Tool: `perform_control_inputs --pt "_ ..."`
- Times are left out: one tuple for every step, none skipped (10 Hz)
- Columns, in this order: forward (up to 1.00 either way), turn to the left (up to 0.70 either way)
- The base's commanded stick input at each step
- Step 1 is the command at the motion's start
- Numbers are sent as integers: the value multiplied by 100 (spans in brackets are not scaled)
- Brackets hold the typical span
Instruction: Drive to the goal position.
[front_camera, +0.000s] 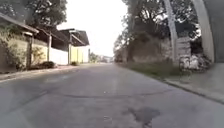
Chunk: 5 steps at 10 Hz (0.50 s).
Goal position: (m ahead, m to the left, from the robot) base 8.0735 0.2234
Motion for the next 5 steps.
perform_control_inputs --pt "100 0" --pt "100 0" --pt "100 0" --pt "100 0" --pt "100 0"
